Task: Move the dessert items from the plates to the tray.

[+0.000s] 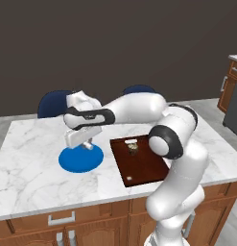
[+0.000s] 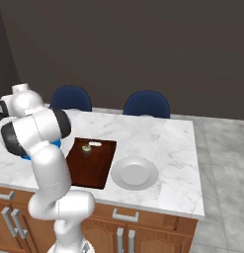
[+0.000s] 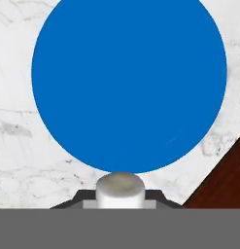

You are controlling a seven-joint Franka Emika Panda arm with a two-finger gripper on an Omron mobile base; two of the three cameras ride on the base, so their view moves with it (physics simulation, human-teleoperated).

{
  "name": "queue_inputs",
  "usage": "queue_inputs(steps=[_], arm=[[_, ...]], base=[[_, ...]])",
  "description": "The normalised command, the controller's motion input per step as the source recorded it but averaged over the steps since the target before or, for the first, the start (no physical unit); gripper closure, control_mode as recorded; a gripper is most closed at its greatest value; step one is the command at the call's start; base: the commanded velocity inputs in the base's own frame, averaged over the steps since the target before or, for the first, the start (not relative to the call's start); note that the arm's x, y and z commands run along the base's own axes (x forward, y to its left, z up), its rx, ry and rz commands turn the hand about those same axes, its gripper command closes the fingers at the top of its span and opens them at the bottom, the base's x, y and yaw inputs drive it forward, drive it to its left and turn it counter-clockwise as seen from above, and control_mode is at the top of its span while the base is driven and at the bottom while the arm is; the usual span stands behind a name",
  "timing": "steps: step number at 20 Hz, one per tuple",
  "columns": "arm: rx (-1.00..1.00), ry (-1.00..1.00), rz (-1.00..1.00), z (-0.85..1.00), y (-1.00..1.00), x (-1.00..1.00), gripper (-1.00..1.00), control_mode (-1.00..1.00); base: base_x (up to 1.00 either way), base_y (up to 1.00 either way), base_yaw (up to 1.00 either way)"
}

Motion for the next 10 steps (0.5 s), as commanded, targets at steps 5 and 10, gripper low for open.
queue_inputs(steps=[5, 10], arm=[[0.0, -0.04, 0.0, 0.27, -0.65, -0.39, 1.0, -1.0], [0.0, -0.04, 0.0, 0.19, -0.73, -0.02, 1.0, -1.0]], base=[[0.0, 0.0, 0.0], [0.0, 0.0, 0.0]])
